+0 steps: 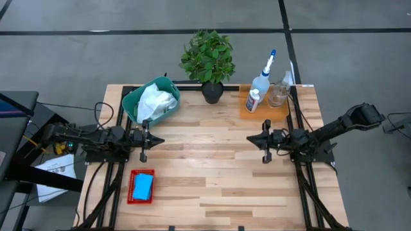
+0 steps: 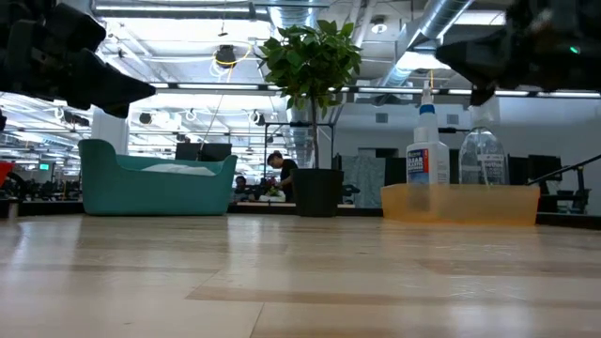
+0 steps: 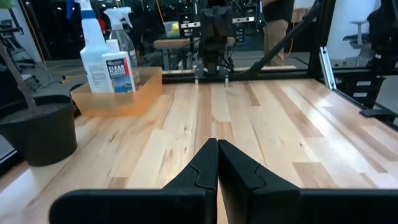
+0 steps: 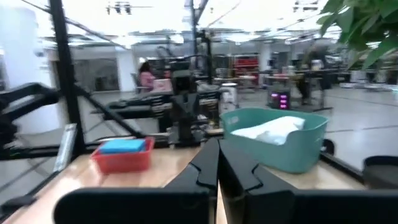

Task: Pick & Place Kitchen Items
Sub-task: Return to Home Position

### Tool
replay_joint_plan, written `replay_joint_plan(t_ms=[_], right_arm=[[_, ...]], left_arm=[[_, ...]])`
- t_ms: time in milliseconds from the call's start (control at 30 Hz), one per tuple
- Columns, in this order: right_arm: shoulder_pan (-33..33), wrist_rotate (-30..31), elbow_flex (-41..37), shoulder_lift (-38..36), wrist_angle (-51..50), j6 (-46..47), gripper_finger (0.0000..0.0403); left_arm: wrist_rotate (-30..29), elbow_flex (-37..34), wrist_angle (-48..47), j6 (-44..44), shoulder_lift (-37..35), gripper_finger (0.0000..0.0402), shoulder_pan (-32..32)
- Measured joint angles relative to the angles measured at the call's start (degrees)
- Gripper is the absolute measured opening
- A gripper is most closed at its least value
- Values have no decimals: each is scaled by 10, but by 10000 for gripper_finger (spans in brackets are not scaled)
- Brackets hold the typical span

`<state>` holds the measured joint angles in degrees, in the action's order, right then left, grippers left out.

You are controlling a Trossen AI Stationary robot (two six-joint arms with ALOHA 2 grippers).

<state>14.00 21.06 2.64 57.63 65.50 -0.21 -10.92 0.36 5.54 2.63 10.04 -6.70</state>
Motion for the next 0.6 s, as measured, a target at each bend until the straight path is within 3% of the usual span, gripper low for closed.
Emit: replay_joint_plan(t_ms=[367,600], right_arm=[[-3,-76,-22,-118,-161,22,0],[-1,-78,-22,-204,-294,39,0]], left_arm=[[2,0,-1,1,31,6,0],[2,0,1,1,35,6,0]])
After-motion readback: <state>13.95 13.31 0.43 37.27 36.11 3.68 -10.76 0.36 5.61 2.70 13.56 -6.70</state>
